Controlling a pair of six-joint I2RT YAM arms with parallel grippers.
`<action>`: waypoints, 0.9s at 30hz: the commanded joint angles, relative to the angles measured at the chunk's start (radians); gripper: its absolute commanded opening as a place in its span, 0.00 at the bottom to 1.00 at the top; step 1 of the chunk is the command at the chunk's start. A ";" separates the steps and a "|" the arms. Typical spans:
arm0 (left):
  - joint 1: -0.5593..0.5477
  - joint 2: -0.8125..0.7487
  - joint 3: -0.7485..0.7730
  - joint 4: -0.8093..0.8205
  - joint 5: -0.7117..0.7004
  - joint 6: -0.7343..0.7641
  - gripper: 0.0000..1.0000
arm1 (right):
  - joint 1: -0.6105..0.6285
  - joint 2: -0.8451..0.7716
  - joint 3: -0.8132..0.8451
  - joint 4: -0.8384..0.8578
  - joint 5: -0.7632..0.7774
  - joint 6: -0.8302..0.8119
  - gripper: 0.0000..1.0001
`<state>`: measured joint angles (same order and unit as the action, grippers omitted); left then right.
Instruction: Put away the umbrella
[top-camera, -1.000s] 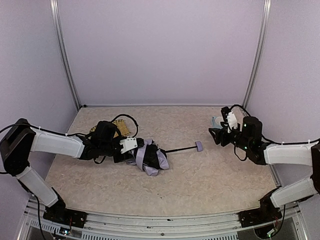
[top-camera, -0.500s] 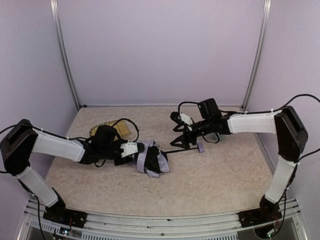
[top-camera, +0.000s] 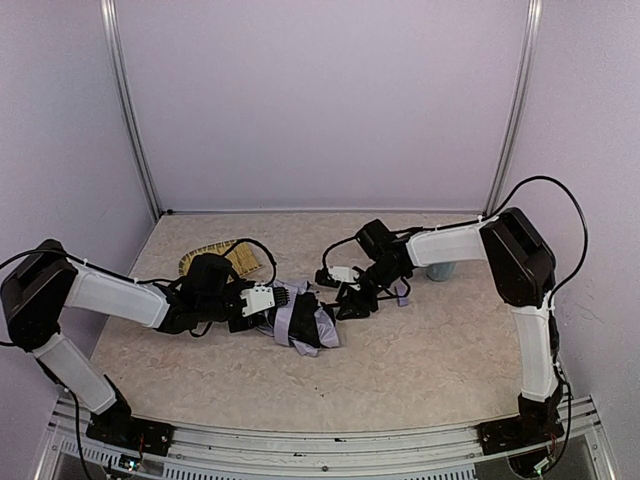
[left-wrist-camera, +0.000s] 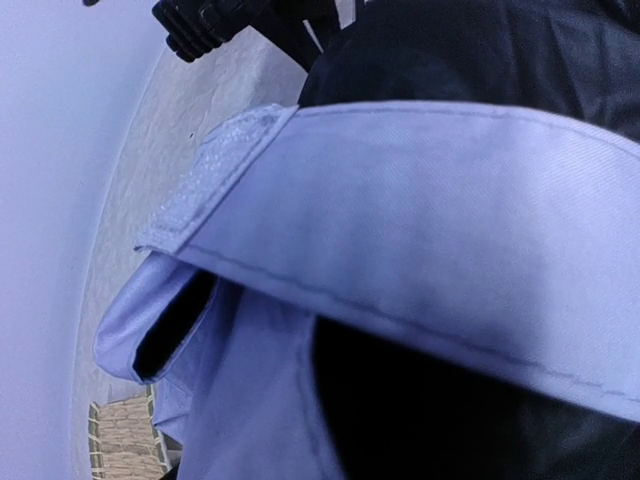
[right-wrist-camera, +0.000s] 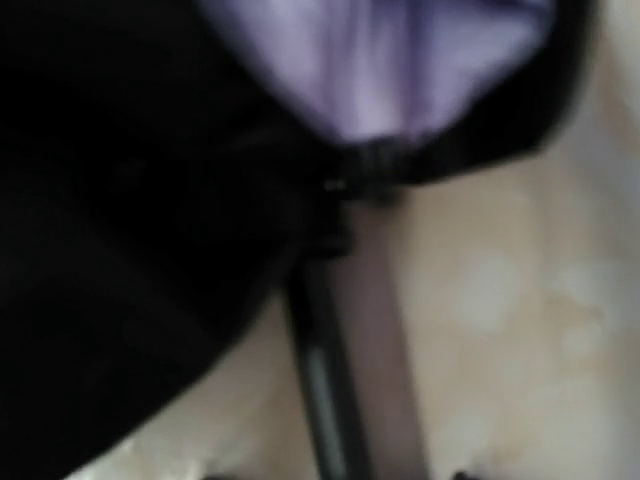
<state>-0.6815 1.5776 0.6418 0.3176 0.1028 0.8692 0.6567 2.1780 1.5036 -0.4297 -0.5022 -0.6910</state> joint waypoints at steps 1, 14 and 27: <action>-0.007 -0.017 -0.017 0.035 0.010 0.014 0.05 | 0.031 0.027 -0.011 -0.003 0.115 -0.021 0.35; -0.022 -0.157 -0.194 0.455 -0.182 -0.016 0.84 | 0.032 -0.231 -0.275 0.425 0.311 0.017 0.00; 0.002 -0.309 -0.306 0.961 -0.337 -0.453 0.99 | 0.031 -0.518 -0.431 0.723 0.421 -0.003 0.00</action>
<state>-0.7097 1.3525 0.3428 1.0355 -0.2119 0.7113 0.6910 1.7424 1.0504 0.1493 -0.1169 -0.6983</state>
